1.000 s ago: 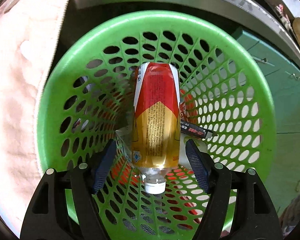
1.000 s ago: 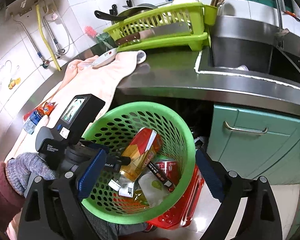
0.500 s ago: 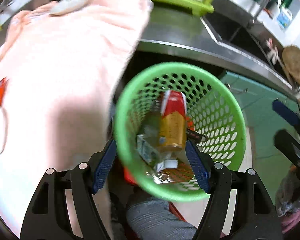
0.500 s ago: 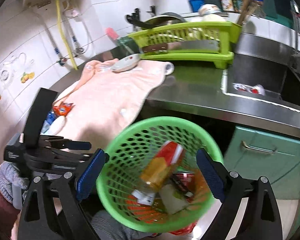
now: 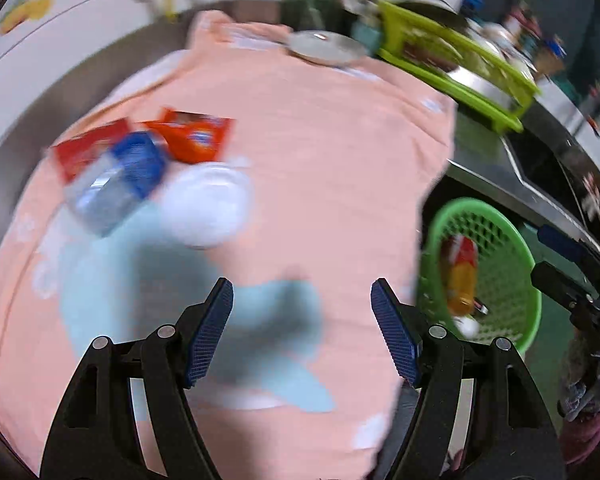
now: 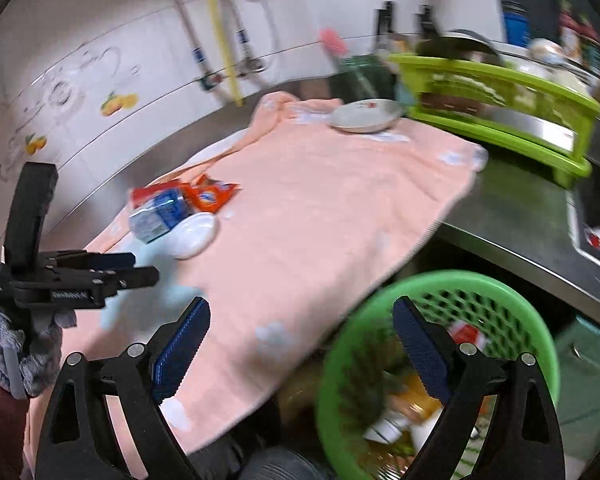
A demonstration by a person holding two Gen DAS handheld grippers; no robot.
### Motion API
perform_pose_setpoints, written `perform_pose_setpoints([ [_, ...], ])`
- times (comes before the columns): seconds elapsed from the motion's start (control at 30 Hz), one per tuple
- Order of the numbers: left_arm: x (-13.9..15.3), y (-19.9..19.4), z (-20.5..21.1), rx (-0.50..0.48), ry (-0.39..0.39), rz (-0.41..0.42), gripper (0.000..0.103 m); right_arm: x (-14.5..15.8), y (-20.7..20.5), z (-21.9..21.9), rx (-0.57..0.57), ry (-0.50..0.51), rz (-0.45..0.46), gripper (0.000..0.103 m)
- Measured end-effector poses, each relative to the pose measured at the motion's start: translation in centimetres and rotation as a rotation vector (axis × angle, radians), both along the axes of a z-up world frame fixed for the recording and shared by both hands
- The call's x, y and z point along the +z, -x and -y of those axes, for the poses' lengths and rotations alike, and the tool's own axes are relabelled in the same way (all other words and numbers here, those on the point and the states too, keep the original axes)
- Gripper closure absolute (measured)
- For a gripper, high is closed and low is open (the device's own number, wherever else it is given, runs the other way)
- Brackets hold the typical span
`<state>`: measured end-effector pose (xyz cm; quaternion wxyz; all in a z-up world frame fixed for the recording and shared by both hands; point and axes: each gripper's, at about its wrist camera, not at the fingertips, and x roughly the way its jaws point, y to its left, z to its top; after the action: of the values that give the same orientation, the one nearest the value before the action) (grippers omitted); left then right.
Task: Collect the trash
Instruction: 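Move both tools back over the towel toward the snack bag and cans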
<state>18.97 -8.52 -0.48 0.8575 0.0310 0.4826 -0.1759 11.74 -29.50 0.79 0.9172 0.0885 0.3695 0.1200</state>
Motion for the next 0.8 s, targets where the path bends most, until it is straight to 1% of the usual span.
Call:
perform_pose_setpoints([
  [0.1, 0.5, -0.9, -3.6, 0.062, -0.02, 0.028, 0.032, 0.2, -2.2, -2.3, 0.056, -0.009, -0.01, 0.014],
  [0.23, 0.6, -2.0, -8.0, 0.131, -0.012, 0.035, 0.032, 0.2, -6.2, -5.8, 0.162, -0.011, -0.023, 0.014],
  [0.33, 0.4, -2.7, -10.2, 0.158, -0.001, 0.034, 0.032, 0.1, -9.2, -8.0, 0.246, 0.011, -0.023, 0.014],
  [0.43, 0.4, -3.3, -11.8, 0.167, 0.003, 0.045, 0.032, 0.0, -12.2, -10.1, 0.327, 0.024, -0.029, 0.014],
  [0.57, 0.4, -4.3, -13.6, 0.171, 0.015, 0.063, 0.032, -0.3, -16.4, -13.0, 0.425, 0.08, -0.012, 0.014],
  [0.6, 0.5, -4.6, -13.9, 0.165, 0.014, 0.073, 0.032, -0.3, -17.2, -13.6, 0.44, 0.093, -0.006, 0.014],
  [0.67, 0.6, -5.0, -14.3, 0.156, 0.006, 0.089, 0.032, -0.6, -19.3, -14.9, 0.504, 0.103, -0.01, 0.014],
  [0.73, 0.7, -5.3, -14.5, 0.143, 0.002, 0.106, 0.032, -0.9, -20.7, -16.2, 0.543, 0.144, 0.008, 0.014],
  [0.8, 0.7, -5.7, -14.7, 0.125, 0.004, 0.111, 0.032, -1.4, -22.0, -17.6, 0.607, 0.169, 0.007, 0.014],
])
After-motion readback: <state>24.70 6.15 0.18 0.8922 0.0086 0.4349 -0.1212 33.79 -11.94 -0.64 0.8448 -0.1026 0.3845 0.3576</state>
